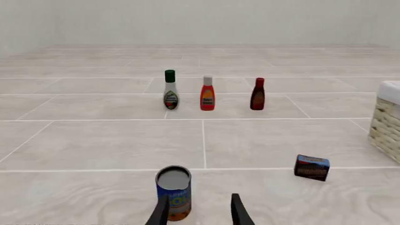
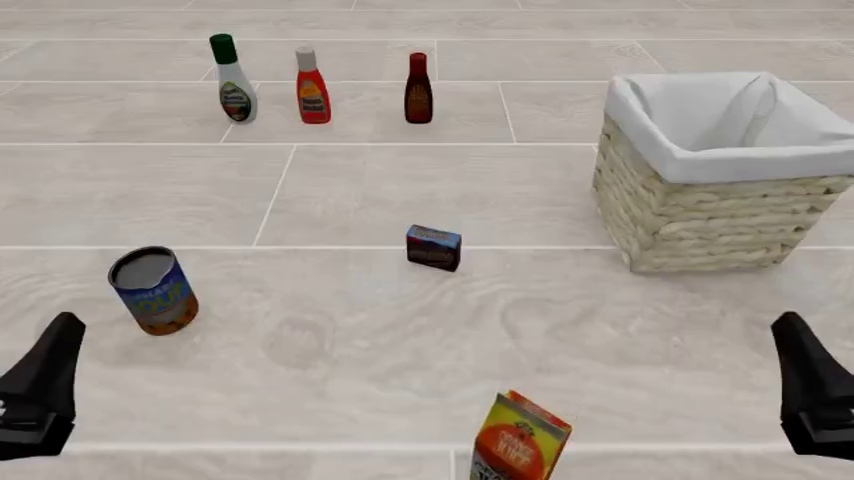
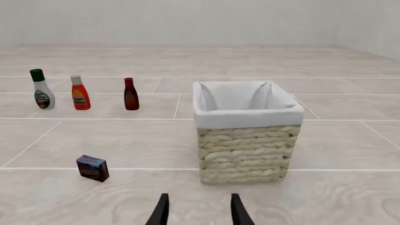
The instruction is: Pick the chocolate pudding and place it in the basket.
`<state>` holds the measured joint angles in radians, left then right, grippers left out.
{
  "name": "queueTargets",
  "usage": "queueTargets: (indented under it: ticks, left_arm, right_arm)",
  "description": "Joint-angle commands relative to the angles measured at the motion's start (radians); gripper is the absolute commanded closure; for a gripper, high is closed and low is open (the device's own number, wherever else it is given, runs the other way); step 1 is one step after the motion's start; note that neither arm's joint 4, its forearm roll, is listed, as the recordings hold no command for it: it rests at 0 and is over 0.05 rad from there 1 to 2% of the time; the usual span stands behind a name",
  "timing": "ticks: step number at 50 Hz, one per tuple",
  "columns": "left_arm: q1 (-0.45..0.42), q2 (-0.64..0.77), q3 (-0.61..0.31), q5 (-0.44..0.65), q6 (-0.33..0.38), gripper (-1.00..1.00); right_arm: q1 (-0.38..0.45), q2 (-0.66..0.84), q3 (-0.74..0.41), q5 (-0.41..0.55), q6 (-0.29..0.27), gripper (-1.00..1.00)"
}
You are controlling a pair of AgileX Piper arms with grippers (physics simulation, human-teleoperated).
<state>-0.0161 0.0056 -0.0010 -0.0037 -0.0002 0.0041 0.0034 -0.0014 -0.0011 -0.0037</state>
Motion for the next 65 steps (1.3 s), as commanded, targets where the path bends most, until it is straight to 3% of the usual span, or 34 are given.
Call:
queueTargets:
  ticks: [1, 19, 24, 39, 49, 54, 65]
  left_arm:
    - [0.016, 0.003, -0.001, -0.001, 0.000, -1.00]
    - [0.016, 0.010, -0.003, -0.007, 0.001, -1.00]
    - [0.015, -0.002, -0.006, -0.003, 0.012, -1.00]
    - [0.016, 0.005, -0.006, 0.001, 0.001, -1.00]
    - [0.015, 0.000, -0.004, -0.001, 0.007, -1.00]
    - [0.016, 0.002, -0.004, 0.001, 0.002, -1.00]
    - [0.015, -0.002, -0.004, 0.001, 0.006, -1.00]
  right_arm:
    - [-0.004, 0.004, -0.003, -0.001, 0.000, -1.00]
    - [0.006, 0.020, -0.010, -0.005, -0.010, -1.00]
    - [0.033, 0.087, -0.061, -0.025, -0.025, -1.00]
    - [0.233, 0.489, -0.267, -0.155, -0.074, -1.00]
    - [0.319, 0.676, -0.359, -0.206, -0.109, -1.00]
    - [0.361, 0.765, -0.420, -0.214, -0.151, -1.00]
    - [0.421, 0.966, -0.539, -0.255, -0.153, -1.00]
